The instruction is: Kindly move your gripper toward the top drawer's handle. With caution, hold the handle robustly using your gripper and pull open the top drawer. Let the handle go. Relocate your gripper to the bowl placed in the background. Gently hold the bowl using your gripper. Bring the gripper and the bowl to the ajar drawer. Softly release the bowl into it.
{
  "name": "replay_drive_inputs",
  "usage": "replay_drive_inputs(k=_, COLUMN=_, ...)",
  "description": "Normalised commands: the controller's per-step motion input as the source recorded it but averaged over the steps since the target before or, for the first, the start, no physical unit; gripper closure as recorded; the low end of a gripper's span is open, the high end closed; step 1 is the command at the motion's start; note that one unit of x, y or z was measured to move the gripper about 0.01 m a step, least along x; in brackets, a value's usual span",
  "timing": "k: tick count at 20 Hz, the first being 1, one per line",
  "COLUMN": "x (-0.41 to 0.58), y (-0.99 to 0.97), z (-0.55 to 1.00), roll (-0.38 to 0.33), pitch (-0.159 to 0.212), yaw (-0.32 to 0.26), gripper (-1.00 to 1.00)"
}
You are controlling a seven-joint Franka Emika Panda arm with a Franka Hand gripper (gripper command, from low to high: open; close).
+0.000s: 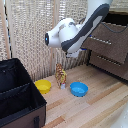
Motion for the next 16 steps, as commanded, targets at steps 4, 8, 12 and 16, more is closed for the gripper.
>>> replay_drive_inputs(k=4, x=0.062, y=0.06, z=0.02, roll=0.314, pitch=0.105, yaw=-0.266, gripper=-1.0)
replay_drive_inputs(k=8, x=0.049, y=0.07, z=0.06, roll=0.318, pitch=0.087, yaw=-0.265, gripper=-1.0)
replay_drive_inputs(k=12, x=0.061, y=0.08, z=0.08, roll=0.313, pitch=0.076, yaw=-0.264, gripper=-1.0)
replay_drive_inputs(k=16, x=0.101, y=0.1, z=0.14, roll=0.285, pitch=0.048, yaw=-0.264, gripper=-1.0)
